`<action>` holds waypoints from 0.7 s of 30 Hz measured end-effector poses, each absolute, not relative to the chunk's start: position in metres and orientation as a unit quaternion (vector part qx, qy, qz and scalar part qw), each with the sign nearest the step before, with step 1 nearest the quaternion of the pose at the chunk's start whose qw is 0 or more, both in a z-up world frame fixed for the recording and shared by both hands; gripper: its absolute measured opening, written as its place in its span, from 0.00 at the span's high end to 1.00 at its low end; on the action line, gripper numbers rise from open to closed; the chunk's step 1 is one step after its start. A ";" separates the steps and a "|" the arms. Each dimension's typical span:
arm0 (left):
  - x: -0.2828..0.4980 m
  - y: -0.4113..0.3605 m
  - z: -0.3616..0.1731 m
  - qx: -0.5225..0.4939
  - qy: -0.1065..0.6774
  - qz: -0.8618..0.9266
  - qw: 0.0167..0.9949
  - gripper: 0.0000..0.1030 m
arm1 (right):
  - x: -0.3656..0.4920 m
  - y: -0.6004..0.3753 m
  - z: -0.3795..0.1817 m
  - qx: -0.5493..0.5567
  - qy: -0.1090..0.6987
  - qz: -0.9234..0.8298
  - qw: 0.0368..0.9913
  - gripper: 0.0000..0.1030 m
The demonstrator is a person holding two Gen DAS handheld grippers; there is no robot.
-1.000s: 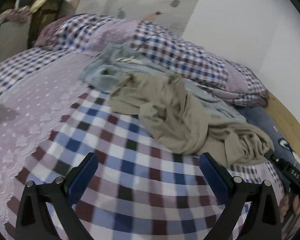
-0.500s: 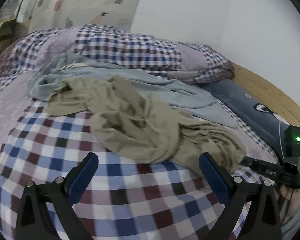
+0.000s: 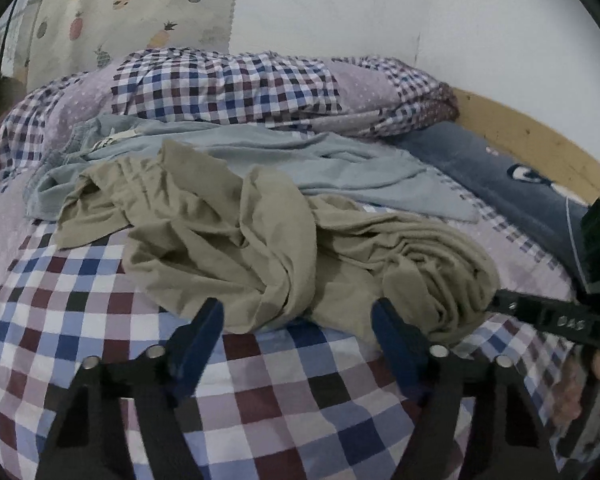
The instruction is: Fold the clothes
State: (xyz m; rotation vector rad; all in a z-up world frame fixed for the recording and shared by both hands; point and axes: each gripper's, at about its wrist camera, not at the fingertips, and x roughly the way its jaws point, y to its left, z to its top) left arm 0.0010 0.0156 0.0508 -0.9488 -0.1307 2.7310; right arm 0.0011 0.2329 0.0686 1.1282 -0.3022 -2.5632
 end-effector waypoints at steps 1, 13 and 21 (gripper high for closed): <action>-0.002 0.018 0.049 -0.330 -0.039 0.935 0.121 0.26 | 0.001 0.231 0.069 0.395 -0.101 -0.899 0.162 0.78; -0.035 0.029 0.032 -0.378 -0.008 0.922 0.086 0.79 | -0.001 0.224 0.065 0.392 -0.069 -0.903 0.158 0.77; -0.026 0.010 0.048 -0.352 -0.045 0.933 0.065 0.90 | -0.003 0.225 0.063 0.391 -0.064 -0.905 0.156 0.77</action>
